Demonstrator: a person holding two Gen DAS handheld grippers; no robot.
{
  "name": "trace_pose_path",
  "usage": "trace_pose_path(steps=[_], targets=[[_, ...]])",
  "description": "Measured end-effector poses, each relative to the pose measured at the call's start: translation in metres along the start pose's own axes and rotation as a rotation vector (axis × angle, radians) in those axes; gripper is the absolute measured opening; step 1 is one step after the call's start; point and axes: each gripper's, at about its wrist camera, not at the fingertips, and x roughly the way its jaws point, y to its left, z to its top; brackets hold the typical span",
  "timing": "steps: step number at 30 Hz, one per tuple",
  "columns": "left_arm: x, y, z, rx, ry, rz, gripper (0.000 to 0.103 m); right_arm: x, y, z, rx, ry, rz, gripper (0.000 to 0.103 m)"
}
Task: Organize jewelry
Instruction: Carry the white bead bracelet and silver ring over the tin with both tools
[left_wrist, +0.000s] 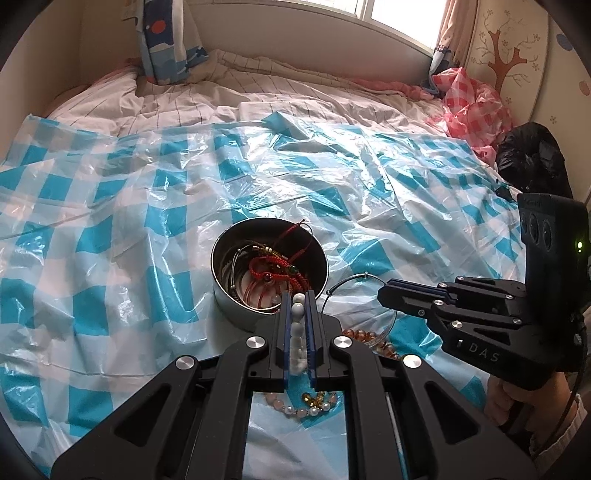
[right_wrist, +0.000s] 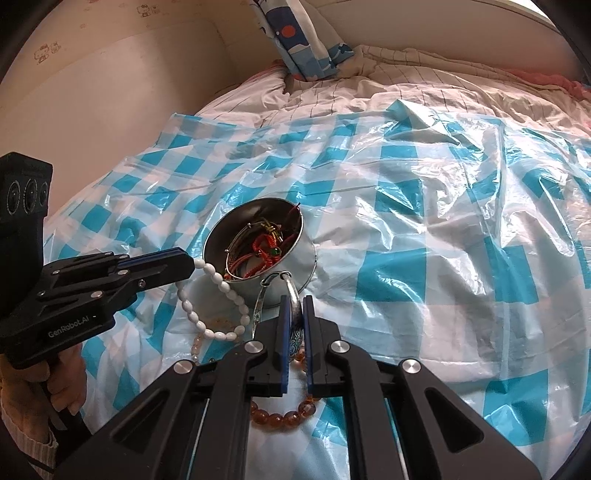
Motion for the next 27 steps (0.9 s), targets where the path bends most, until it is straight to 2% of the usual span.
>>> trace_pose_path(steps=[22,27], targets=[[-0.008,-0.002,0.005,0.000,-0.040,-0.008,0.006,-0.012,-0.002,0.005,0.015,-0.051,0.030,0.008],[-0.017,0.005,0.010,-0.027,-0.078,-0.039,0.006,-0.020,0.001,0.007,0.007,-0.091,0.045,0.008]])
